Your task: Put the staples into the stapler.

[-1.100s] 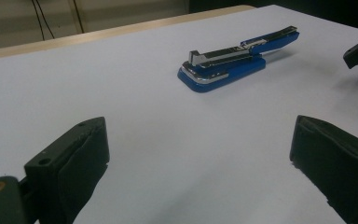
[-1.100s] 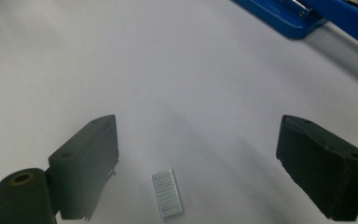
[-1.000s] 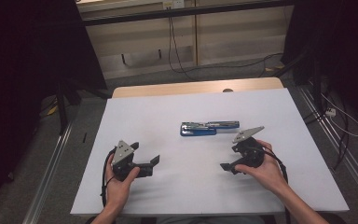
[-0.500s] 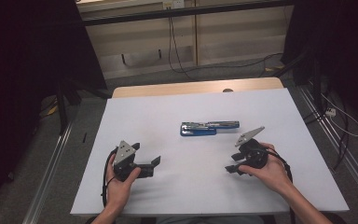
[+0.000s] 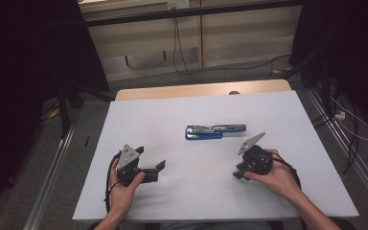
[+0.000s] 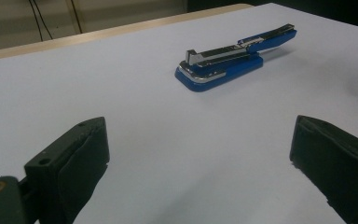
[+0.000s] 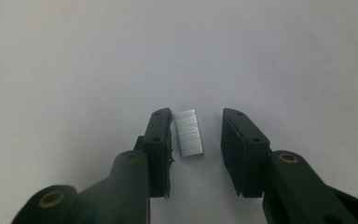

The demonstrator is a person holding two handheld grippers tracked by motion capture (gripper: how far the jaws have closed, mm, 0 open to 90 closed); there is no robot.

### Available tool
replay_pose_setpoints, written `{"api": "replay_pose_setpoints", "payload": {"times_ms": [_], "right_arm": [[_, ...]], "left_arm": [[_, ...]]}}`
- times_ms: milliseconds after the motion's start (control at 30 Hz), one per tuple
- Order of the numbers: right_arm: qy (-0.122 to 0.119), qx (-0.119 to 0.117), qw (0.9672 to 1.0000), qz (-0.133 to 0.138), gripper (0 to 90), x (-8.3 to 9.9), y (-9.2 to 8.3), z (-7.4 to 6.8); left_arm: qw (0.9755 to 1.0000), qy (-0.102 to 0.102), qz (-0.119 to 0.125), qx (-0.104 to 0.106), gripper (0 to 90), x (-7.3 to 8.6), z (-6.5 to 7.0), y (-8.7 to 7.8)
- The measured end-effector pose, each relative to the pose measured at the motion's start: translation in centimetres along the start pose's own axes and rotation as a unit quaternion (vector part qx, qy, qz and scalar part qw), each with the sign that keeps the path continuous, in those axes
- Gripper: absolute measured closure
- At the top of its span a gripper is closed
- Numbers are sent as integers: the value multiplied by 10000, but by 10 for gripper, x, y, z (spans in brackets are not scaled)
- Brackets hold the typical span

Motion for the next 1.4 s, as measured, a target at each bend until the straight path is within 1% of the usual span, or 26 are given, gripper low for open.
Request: {"api": "replay_pose_setpoints", "payload": {"times_ms": [33,67,133,233,267,400,433,467,500,567,633,867,1033,1100,1200,1400], "right_arm": [[-18,12,10000,-30,668,0,0,0],[-74,27,10000,-51,674,1,1,0],[-74,37,9999,-66,678,1,1,-1],[-146,35,9999,-78,702,0,2,-2],[-199,68,9997,-110,718,1,2,-2],[-331,143,9992,-166,725,0,3,-2],[-334,151,9992,-170,726,0,3,-2],[-320,151,9992,-166,726,1,3,-2],[-255,144,9994,-166,729,1,3,-2],[-251,152,9994,-155,740,0,3,-2],[-321,151,9992,-169,752,0,4,-2],[-384,135,9990,-208,789,0,4,-4],[-337,162,9991,-190,792,0,4,-4],[-313,178,9992,-173,793,0,4,-4],[-241,139,9995,-148,793,0,3,-4],[-209,82,9997,-132,793,0,3,-3]], "left_arm": [[10000,-13,18,13,47,0,0,0],[10000,-13,12,-19,47,0,-1,0],[10000,-32,6,-14,47,0,-1,0],[10000,-22,7,-12,47,0,-1,0],[10000,-15,0,5,47,0,-1,0],[10000,-3,-25,12,47,1,1,1],[10000,28,-49,-5,47,1,0,1],[10000,28,-53,-5,47,2,0,1],[10000,29,-54,2,47,2,0,2],[10000,8,-66,-3,47,2,1,2],[10000,35,-66,-4,47,2,0,1],[10000,33,-60,4,47,1,0,1],[10000,40,-59,9,47,1,0,1],[10000,46,-56,-32,47,2,0,1],[10000,34,-86,-4,47,2,0,2],[9999,28,-108,16,47,3,1,2]]}}
Point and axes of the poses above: each handheld gripper's, and its own axes: y roughly forward along the jaws, x roughly out of its underside, z roughly to its right, the point moved 10 cm from there along y, roughly forward along the jaws, and after that the axes turned 4 degrees about x, right-handed, at the moved point
